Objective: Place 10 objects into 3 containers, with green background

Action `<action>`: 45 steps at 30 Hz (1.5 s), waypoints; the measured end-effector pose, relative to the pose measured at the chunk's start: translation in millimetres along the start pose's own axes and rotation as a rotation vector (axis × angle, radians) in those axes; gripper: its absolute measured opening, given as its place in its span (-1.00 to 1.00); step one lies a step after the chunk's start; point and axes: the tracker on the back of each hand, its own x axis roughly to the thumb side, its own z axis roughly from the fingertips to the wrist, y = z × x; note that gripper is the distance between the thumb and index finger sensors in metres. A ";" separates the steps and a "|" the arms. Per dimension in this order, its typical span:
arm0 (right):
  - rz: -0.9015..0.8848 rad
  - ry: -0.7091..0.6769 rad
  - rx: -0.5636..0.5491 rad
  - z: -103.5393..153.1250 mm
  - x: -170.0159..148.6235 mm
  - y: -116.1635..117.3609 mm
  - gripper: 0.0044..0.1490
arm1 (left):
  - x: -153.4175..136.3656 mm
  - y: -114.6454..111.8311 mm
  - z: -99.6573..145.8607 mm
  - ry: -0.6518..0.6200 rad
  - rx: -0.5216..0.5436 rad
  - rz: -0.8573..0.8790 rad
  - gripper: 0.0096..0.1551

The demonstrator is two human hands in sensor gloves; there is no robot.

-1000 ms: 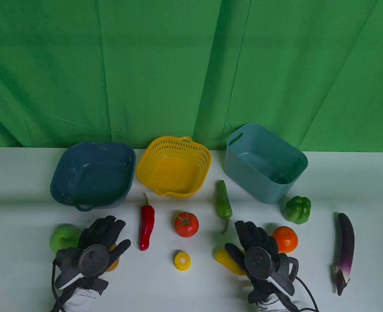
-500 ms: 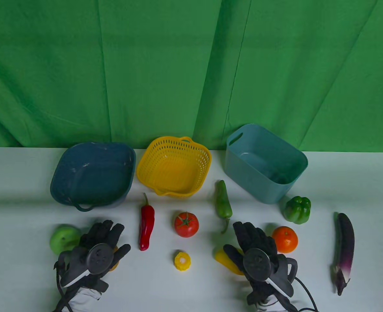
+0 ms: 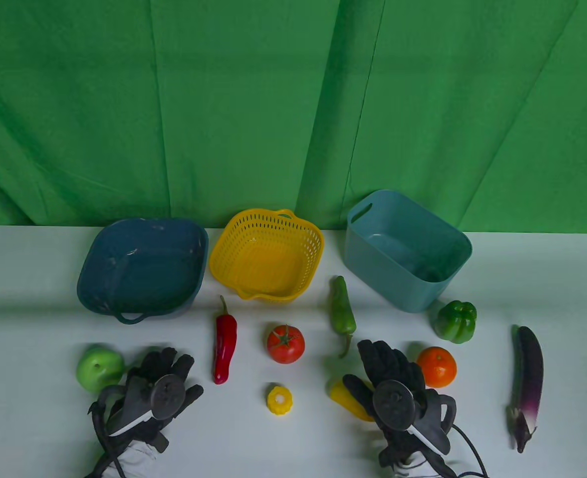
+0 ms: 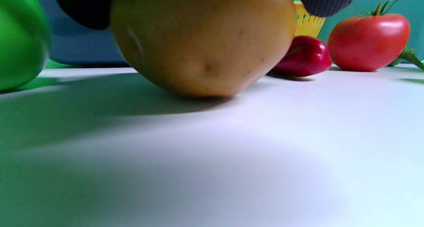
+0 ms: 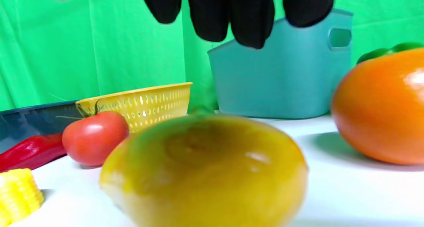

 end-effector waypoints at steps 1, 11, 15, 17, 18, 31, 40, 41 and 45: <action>0.000 0.000 0.000 0.0 0.1 0.0 -0.03 | 0.1 -0.9 -0.4 0.001 -0.004 -0.002 -0.12; 0.010 0.000 0.007 0.2 0.7 0.8 -0.03 | 3.3 -5.2 -5.3 0.009 -0.020 -0.068 -0.24; 0.014 -0.001 0.010 0.1 1.4 0.9 -0.03 | 3.0 -5.2 -7.1 0.013 -0.018 -0.057 -0.35; 0.017 0.000 0.013 0.2 1.5 1.0 -0.03 | 3.9 -4.7 -8.1 0.011 -0.017 -0.064 -0.36; 0.015 0.000 0.012 0.0 1.4 0.9 -0.03 | 4.7 -4.7 -8.4 0.005 -0.009 -0.077 -0.37; -0.008 0.001 -0.003 0.2 0.9 -2.4 -0.03 | 0.0 6.9 -6.9 0.011 0.017 -0.015 -0.36; -0.019 0.002 -0.005 0.3 -0.7 -3.0 -0.03 | 1.0 31.5 -6.9 0.001 0.065 0.023 -0.35; -0.024 0.003 -0.008 0.4 -1.2 -3.5 -0.03 | 0.0 38.4 -7.3 0.002 0.083 0.042 -0.35; -0.029 0.007 -0.016 0.5 -3.2 -5.1 -0.03 | -4.2 62.5 -7.5 0.012 0.146 0.108 -0.34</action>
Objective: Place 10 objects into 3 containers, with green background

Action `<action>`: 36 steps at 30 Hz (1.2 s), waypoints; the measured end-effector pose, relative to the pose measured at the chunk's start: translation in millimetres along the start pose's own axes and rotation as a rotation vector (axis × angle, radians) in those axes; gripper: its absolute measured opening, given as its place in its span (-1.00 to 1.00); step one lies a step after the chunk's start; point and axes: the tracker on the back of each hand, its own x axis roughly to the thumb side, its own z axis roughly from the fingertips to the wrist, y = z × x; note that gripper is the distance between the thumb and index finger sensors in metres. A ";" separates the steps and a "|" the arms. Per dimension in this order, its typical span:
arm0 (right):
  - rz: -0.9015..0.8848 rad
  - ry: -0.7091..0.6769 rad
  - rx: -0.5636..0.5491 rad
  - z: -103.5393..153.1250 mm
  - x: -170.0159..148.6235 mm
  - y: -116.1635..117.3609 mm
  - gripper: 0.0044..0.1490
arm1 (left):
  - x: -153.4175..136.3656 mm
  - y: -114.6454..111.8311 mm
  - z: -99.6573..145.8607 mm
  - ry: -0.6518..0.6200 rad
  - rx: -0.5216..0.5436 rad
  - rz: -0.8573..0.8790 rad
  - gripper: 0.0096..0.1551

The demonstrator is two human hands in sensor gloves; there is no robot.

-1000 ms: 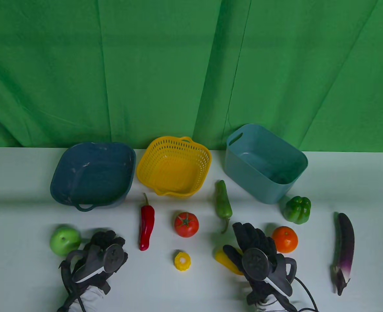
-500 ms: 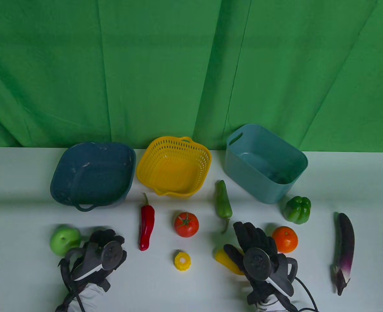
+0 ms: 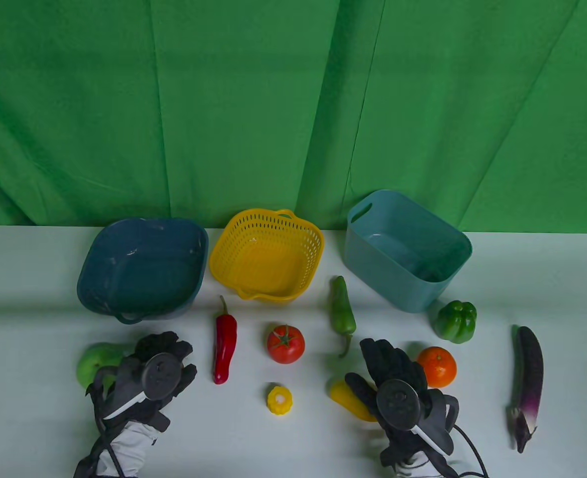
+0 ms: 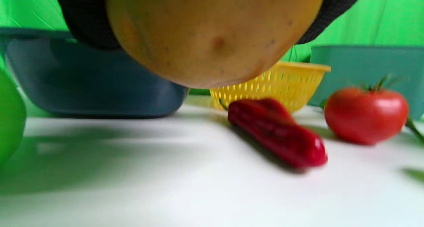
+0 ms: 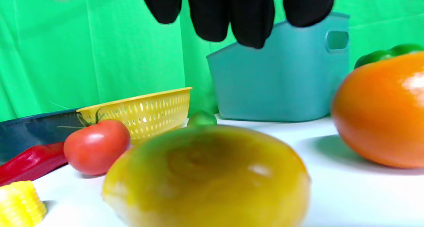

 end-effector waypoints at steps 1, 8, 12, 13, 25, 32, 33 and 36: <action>-0.002 0.002 -0.001 0.0 -0.5 -0.1 -0.03 | -1.3 7.9 -1.3 0.005 0.024 0.026 -0.34; -0.014 0.002 -0.003 -1.0 -1.9 -1.4 -0.03 | -9.7 53.2 -16.8 0.056 0.140 0.132 -0.34; -0.023 0.007 -0.012 -0.7 -4.5 -3.5 -0.03 | -12.3 68.1 -34.6 0.102 0.186 0.154 -0.34; -0.023 0.008 -0.014 -0.5 -4.9 -3.9 -0.03 | -12.4 70.4 -40.7 0.116 0.190 0.154 -0.34; -0.016 0.019 -0.021 0.0 -6.0 -6.3 -0.03 | -14.1 65.7 -106.6 0.316 0.170 -0.080 -0.34; -0.008 0.022 -0.024 -0.9 -6.5 -6.5 -0.03 | -26.0 40.9 -133.3 0.409 0.092 -0.112 -0.35; -0.005 0.023 -0.024 -0.8 -6.6 -6.6 -0.03 | -27.0 37.7 -135.8 0.414 0.084 -0.114 -0.35; 0.002 0.028 -0.023 -0.8 -7.2 -7.1 -0.03 | -29.1 29.0 -140.9 0.421 0.071 -0.097 -0.34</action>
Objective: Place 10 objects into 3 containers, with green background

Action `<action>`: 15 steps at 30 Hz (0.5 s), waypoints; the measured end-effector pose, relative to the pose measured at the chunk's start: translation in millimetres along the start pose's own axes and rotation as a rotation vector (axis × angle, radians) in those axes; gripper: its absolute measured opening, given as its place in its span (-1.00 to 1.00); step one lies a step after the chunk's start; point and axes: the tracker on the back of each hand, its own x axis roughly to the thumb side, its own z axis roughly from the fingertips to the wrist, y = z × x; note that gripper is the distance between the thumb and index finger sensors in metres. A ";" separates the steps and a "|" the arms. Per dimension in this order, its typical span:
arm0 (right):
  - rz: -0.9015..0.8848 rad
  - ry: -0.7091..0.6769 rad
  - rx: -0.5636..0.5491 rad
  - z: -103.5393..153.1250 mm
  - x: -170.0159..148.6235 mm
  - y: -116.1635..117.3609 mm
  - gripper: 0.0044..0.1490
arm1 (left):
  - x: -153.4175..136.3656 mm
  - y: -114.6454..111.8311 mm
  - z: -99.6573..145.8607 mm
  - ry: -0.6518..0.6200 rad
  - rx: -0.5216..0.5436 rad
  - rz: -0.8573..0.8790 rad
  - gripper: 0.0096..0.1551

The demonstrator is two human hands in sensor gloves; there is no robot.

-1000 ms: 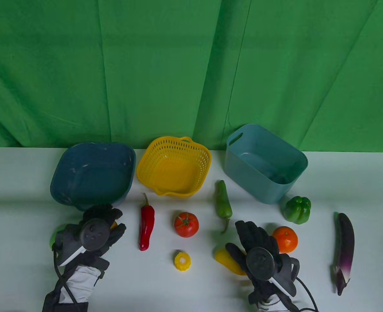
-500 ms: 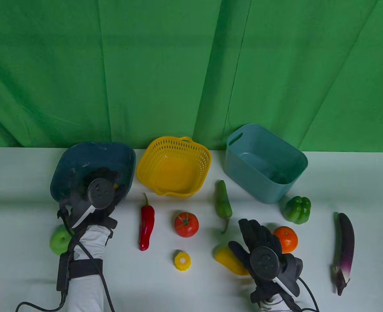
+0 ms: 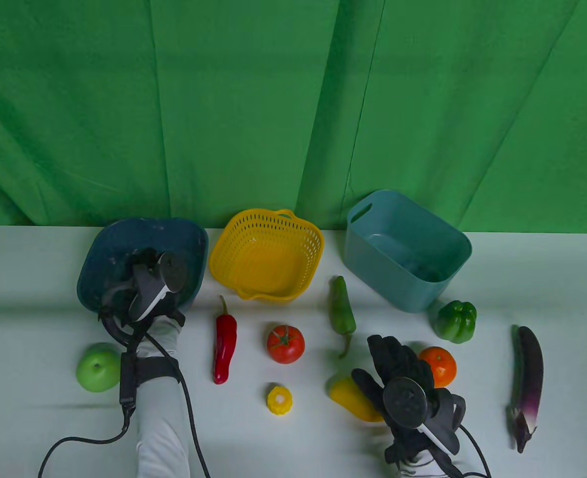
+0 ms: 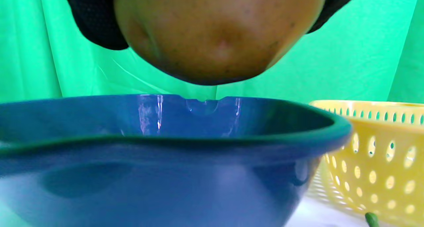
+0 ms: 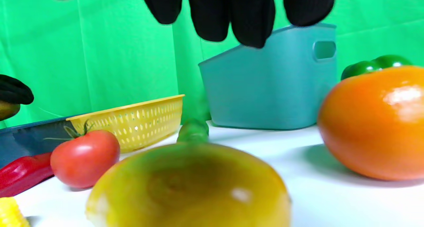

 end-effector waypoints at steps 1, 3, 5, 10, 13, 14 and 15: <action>0.000 0.002 -0.001 0.0 -0.5 -0.2 -0.03 | 0.0 -2.8 -1.1 -0.001 -0.007 -0.002 -0.33; -0.001 0.005 -0.002 -0.2 -1.1 -0.4 -0.03 | 0.5 -6.1 -1.8 -0.013 -0.014 -0.002 -0.31; 0.000 0.005 0.000 -0.3 -1.0 -0.2 -0.03 | -0.4 -8.4 -1.7 -0.027 -0.005 0.002 -0.28; 0.002 0.006 0.009 -1.1 -1.2 1.3 -0.03 | -3.9 -7.9 1.6 -0.024 -0.022 0.033 -0.19; 0.002 0.007 0.014 -1.3 -1.3 1.9 -0.03 | -5.6 -5.9 6.2 -0.049 -0.023 0.008 -0.17; 0.001 0.006 0.014 -1.2 -1.1 1.7 -0.03 | -6.7 -5.2 7.7 -0.051 -0.025 0.007 -0.17; 0.001 0.005 0.013 -1.3 -0.9 1.6 -0.03 | -9.1 -3.7 10.5 -0.057 -0.031 0.012 -0.16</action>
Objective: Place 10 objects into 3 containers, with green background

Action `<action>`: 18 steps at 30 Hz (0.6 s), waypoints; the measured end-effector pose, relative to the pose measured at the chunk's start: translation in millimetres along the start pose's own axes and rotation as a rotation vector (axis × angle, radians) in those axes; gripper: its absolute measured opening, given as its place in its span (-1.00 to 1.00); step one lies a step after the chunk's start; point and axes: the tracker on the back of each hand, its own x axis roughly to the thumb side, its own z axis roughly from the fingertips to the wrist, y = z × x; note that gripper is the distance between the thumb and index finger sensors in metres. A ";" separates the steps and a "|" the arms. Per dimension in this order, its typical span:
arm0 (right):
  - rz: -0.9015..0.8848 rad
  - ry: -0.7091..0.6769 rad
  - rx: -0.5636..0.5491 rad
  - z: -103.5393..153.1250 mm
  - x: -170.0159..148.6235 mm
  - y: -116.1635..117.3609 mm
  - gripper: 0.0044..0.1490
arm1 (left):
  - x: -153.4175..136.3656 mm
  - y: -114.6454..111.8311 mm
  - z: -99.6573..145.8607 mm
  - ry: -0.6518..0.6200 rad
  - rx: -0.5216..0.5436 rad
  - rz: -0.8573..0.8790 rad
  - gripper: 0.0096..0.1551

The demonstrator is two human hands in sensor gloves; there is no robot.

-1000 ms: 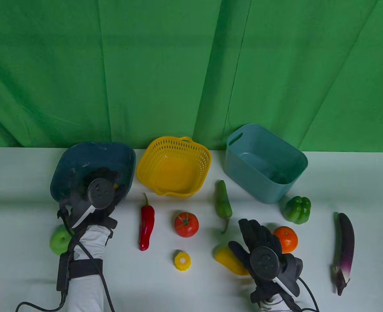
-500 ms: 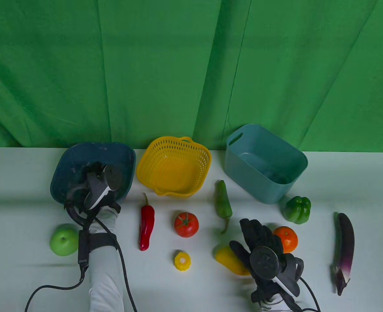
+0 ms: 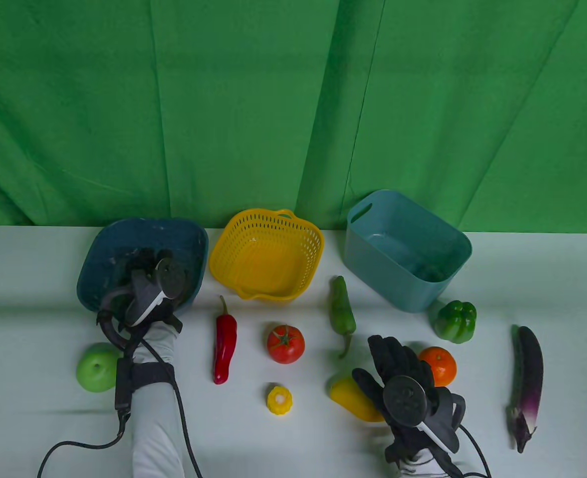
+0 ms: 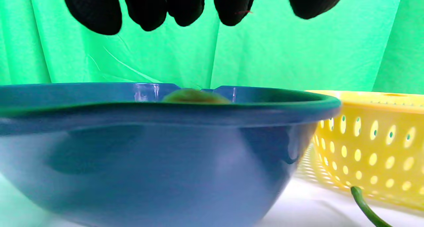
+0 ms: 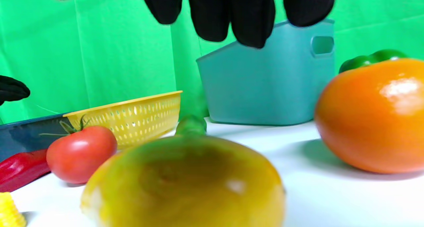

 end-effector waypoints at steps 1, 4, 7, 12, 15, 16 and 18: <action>0.000 -0.001 0.000 -0.1 0.0 0.1 -0.03 | -1.8 0.9 2.2 -0.005 -0.004 0.008 -0.16; -0.003 -0.005 0.007 -0.4 0.4 0.3 -0.03 | -11.7 5.6 14.5 0.000 -0.001 0.025 -0.15; 0.000 -0.012 0.008 -0.1 2.2 0.9 -0.03 | -25.6 10.3 29.3 0.019 0.002 0.013 -0.10; 0.001 -0.022 0.010 0.6 4.4 1.5 -0.03 | -50.6 11.0 53.1 0.058 -0.012 -0.001 -0.05; -0.007 -0.028 0.006 0.9 5.1 0.8 -0.03 | -62.4 11.1 65.4 0.078 -0.004 0.004 0.00; -0.010 -0.030 0.004 1.0 5.4 0.5 -0.03 | -67.3 10.3 69.8 0.086 0.000 0.011 0.02; -0.015 -0.036 0.002 1.1 5.9 0.5 -0.03 | -75.4 7.5 77.5 0.109 0.001 0.029 0.05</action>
